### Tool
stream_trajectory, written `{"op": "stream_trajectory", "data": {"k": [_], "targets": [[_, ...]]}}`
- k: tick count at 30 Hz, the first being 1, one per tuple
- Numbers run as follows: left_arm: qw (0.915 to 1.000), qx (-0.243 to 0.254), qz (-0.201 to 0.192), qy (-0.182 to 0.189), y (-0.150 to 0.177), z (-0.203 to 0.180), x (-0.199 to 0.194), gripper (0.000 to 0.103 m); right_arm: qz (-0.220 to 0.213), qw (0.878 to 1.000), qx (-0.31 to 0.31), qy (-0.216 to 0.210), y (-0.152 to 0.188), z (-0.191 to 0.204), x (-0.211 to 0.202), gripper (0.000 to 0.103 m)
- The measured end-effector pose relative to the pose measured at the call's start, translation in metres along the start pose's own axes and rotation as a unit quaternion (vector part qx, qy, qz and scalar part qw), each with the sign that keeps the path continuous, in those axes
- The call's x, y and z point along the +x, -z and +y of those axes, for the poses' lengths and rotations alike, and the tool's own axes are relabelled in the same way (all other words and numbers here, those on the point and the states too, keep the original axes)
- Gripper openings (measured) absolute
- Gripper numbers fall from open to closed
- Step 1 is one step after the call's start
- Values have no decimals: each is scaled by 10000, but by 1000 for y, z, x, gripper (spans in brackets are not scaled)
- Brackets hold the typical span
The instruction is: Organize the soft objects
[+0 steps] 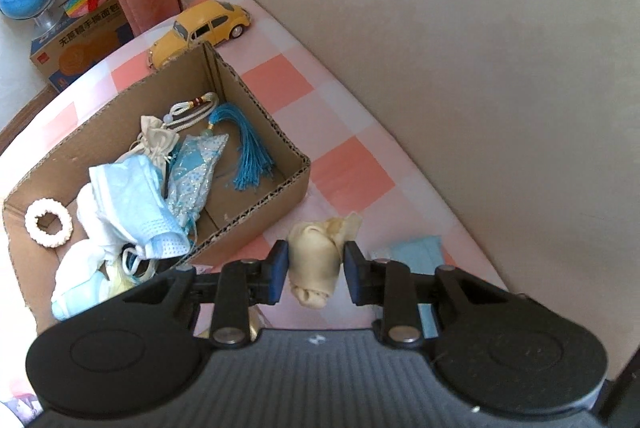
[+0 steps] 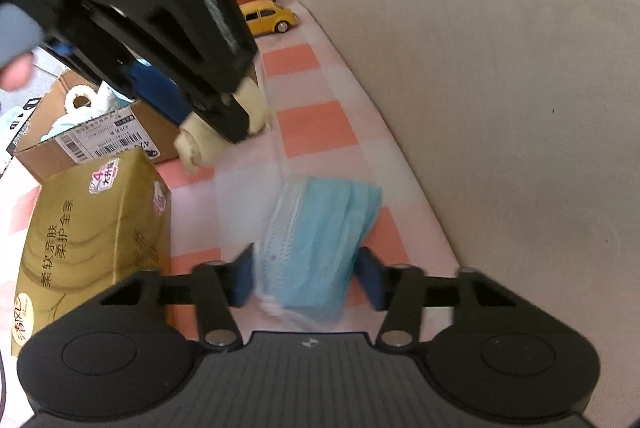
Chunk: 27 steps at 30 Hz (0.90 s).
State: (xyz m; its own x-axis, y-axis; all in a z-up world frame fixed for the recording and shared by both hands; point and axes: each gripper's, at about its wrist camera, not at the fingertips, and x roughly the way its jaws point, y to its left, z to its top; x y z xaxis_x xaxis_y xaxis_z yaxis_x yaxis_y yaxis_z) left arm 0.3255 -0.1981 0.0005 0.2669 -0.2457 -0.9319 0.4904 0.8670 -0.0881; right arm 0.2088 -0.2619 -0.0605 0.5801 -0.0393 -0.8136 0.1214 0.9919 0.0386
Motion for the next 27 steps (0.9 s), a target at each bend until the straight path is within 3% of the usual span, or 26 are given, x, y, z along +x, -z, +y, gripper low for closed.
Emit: {"op": "stream_trajectory", "data": {"k": [3,7,19,27], "targets": [[10000,-30,-78,31,2,2,-10,28,-53,10000,-27,2,2,0,-7,42],[9998,-37,-208,46,7,6,-27,28,-172,9998,-65,-72,4,-2,-23,38],[9962,-482,-637,-356,17,66,-80,29,-624,9973,-290,-260,-9,9,-73,37],[9894,-933,-764,-805,10,123,-74,29,-722,9957,-499,-301,-17,22,-78,37]]}}
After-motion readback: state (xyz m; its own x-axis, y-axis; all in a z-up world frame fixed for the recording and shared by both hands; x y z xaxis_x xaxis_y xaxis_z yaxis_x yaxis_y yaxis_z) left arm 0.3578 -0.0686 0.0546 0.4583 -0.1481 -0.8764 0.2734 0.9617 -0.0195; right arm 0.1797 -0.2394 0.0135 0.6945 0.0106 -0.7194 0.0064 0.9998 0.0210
